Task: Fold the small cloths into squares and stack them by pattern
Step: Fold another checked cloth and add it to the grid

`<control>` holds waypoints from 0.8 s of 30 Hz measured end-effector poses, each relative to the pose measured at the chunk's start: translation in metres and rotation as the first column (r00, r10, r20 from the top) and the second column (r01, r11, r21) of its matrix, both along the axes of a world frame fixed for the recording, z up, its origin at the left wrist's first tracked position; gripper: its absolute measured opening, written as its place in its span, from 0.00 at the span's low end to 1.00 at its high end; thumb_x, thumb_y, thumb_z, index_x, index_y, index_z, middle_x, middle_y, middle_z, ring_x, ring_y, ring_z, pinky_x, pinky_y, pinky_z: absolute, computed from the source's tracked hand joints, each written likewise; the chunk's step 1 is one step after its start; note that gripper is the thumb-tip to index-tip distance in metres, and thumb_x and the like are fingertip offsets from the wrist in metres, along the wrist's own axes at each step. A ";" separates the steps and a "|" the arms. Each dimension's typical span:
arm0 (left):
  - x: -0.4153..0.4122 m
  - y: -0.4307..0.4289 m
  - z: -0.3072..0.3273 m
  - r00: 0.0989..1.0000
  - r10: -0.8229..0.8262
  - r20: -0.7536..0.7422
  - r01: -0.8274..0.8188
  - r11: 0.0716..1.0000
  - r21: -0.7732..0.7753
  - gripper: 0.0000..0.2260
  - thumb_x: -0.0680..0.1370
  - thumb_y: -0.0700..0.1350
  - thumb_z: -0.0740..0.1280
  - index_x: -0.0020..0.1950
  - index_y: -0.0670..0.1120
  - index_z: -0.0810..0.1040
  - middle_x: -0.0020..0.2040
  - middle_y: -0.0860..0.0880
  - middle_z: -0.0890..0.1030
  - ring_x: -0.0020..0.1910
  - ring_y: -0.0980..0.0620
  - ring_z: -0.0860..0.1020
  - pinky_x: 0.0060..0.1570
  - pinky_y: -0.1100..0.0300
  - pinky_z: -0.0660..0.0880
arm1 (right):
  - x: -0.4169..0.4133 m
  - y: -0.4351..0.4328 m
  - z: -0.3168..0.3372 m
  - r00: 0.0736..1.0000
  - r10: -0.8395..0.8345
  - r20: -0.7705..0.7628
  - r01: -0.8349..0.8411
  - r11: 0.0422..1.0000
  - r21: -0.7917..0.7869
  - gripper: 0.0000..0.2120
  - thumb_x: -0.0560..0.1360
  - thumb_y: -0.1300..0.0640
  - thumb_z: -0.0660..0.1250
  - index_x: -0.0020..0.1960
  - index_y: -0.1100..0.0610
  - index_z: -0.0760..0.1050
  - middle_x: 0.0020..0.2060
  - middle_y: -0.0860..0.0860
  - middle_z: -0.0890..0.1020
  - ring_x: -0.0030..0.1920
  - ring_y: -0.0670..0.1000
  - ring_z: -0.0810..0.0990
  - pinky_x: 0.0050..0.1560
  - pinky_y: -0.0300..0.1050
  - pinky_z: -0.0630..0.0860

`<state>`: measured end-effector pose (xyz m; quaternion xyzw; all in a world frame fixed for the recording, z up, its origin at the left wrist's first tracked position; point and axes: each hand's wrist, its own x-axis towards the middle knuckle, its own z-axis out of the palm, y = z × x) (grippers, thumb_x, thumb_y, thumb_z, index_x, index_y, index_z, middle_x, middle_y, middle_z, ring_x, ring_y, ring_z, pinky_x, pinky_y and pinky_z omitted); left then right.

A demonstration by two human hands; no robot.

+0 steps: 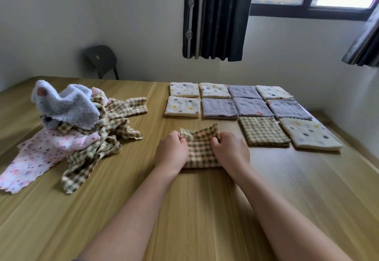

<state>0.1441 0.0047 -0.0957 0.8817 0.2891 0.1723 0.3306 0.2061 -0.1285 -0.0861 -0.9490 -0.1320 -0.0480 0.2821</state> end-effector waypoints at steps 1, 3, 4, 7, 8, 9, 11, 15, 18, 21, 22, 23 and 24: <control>0.000 -0.001 0.000 1.000 0.003 0.002 -0.003 0.999 0.039 0.08 0.81 0.45 0.58 0.46 0.45 0.74 0.43 0.46 0.80 0.41 0.46 0.78 0.36 0.56 0.70 | 0.001 0.000 0.000 1.000 -0.002 0.005 0.002 0.999 -0.039 0.11 0.78 0.50 0.58 0.41 0.55 0.72 0.38 0.52 0.74 0.41 0.55 0.71 0.39 0.44 0.65; 0.000 -0.005 0.001 1.000 0.011 -0.002 -0.011 0.993 0.117 0.08 0.82 0.45 0.58 0.51 0.43 0.74 0.46 0.45 0.79 0.42 0.46 0.76 0.37 0.56 0.70 | 0.002 0.001 0.000 1.000 0.002 0.006 -0.001 0.995 -0.096 0.10 0.78 0.50 0.58 0.43 0.54 0.73 0.43 0.53 0.78 0.43 0.56 0.73 0.40 0.43 0.66; -0.001 -0.008 0.001 1.000 0.015 -0.009 -0.014 0.988 0.155 0.09 0.82 0.45 0.57 0.53 0.42 0.74 0.47 0.44 0.79 0.43 0.45 0.76 0.38 0.56 0.69 | 0.003 0.002 0.000 1.000 0.001 0.011 0.001 0.993 -0.116 0.10 0.79 0.50 0.58 0.45 0.53 0.74 0.46 0.54 0.80 0.46 0.57 0.76 0.40 0.43 0.66; -0.002 -0.012 0.003 0.997 0.052 -0.057 -0.035 0.963 0.267 0.10 0.83 0.47 0.55 0.54 0.42 0.73 0.48 0.44 0.80 0.44 0.45 0.78 0.36 0.55 0.67 | 0.003 0.006 0.001 1.000 -0.013 0.010 0.014 0.984 -0.176 0.12 0.79 0.49 0.57 0.52 0.53 0.76 0.51 0.54 0.81 0.51 0.57 0.78 0.42 0.43 0.66; -0.002 -0.012 0.003 0.994 0.070 -0.081 -0.042 0.950 0.308 0.11 0.83 0.47 0.55 0.54 0.42 0.72 0.48 0.44 0.80 0.43 0.45 0.77 0.35 0.56 0.66 | 0.004 0.007 0.001 1.000 -0.016 0.006 0.017 0.983 -0.185 0.12 0.80 0.49 0.57 0.54 0.53 0.76 0.51 0.54 0.81 0.50 0.57 0.78 0.42 0.43 0.66; -0.002 -0.011 0.004 0.991 0.087 -0.106 -0.045 0.937 0.345 0.11 0.83 0.48 0.54 0.54 0.43 0.72 0.48 0.45 0.80 0.41 0.46 0.76 0.33 0.56 0.65 | 0.004 0.008 0.001 1.000 -0.021 0.002 0.021 0.981 -0.192 0.13 0.80 0.49 0.56 0.55 0.52 0.76 0.51 0.54 0.81 0.48 0.56 0.77 0.42 0.43 0.66; -0.002 -0.009 0.005 0.983 0.112 -0.143 -0.047 0.917 0.395 0.11 0.83 0.48 0.54 0.54 0.43 0.72 0.49 0.45 0.81 0.40 0.47 0.75 0.31 0.57 0.64 | 0.004 0.009 0.002 1.000 -0.028 -0.001 0.027 0.977 -0.212 0.14 0.80 0.49 0.55 0.56 0.53 0.76 0.52 0.53 0.81 0.47 0.55 0.76 0.42 0.43 0.66; -0.003 -0.009 0.002 0.982 0.138 -0.127 -0.071 0.899 0.433 0.09 0.82 0.49 0.57 0.57 0.44 0.68 0.48 0.46 0.81 0.44 0.46 0.80 0.32 0.56 0.66 | 0.005 0.011 0.003 0.998 -0.054 -0.022 0.046 0.963 -0.264 0.16 0.80 0.47 0.56 0.57 0.55 0.76 0.54 0.55 0.80 0.54 0.57 0.78 0.43 0.43 0.66; -0.007 -0.004 -0.002 0.998 0.040 0.056 -0.062 0.878 0.475 0.10 0.80 0.49 0.62 0.58 0.45 0.70 0.47 0.49 0.80 0.43 0.48 0.80 0.34 0.57 0.71 | 0.007 0.012 0.003 0.997 -0.066 -0.038 0.052 0.956 -0.288 0.16 0.79 0.47 0.57 0.57 0.56 0.76 0.54 0.55 0.80 0.54 0.56 0.77 0.43 0.43 0.66; -0.006 -0.001 -0.006 0.970 -0.211 0.120 0.106 0.811 0.575 0.06 0.77 0.47 0.67 0.51 0.47 0.77 0.47 0.50 0.79 0.47 0.48 0.78 0.46 0.54 0.70 | 0.006 0.013 0.002 0.997 -0.073 -0.035 0.060 0.958 -0.280 0.16 0.79 0.46 0.57 0.58 0.56 0.73 0.55 0.56 0.79 0.55 0.57 0.77 0.43 0.44 0.66; -0.005 -0.003 -0.007 0.966 -0.250 0.061 0.170 0.795 0.583 0.08 0.77 0.49 0.66 0.53 0.48 0.78 0.50 0.50 0.79 0.50 0.49 0.77 0.50 0.53 0.68 | 0.004 0.013 0.001 0.997 -0.071 -0.014 0.064 0.959 -0.276 0.16 0.79 0.47 0.57 0.58 0.56 0.72 0.54 0.56 0.80 0.55 0.58 0.78 0.43 0.44 0.66; -0.005 -0.004 -0.008 0.967 -0.256 -0.015 0.220 0.795 0.565 0.10 0.78 0.51 0.64 0.57 0.49 0.77 0.54 0.51 0.78 0.55 0.50 0.75 0.53 0.53 0.65 | 0.002 0.013 -0.001 0.998 -0.060 0.027 0.065 0.960 -0.272 0.14 0.78 0.47 0.57 0.58 0.56 0.70 0.54 0.56 0.80 0.54 0.58 0.78 0.43 0.45 0.66; -0.004 -0.004 -0.009 0.966 -0.243 -0.084 0.249 0.802 0.544 0.12 0.80 0.52 0.61 0.61 0.51 0.76 0.59 0.53 0.76 0.59 0.52 0.73 0.56 0.53 0.63 | -0.001 0.013 -0.003 0.996 -0.037 0.087 0.059 0.964 -0.259 0.13 0.78 0.48 0.57 0.58 0.55 0.68 0.53 0.56 0.80 0.53 0.58 0.79 0.42 0.45 0.66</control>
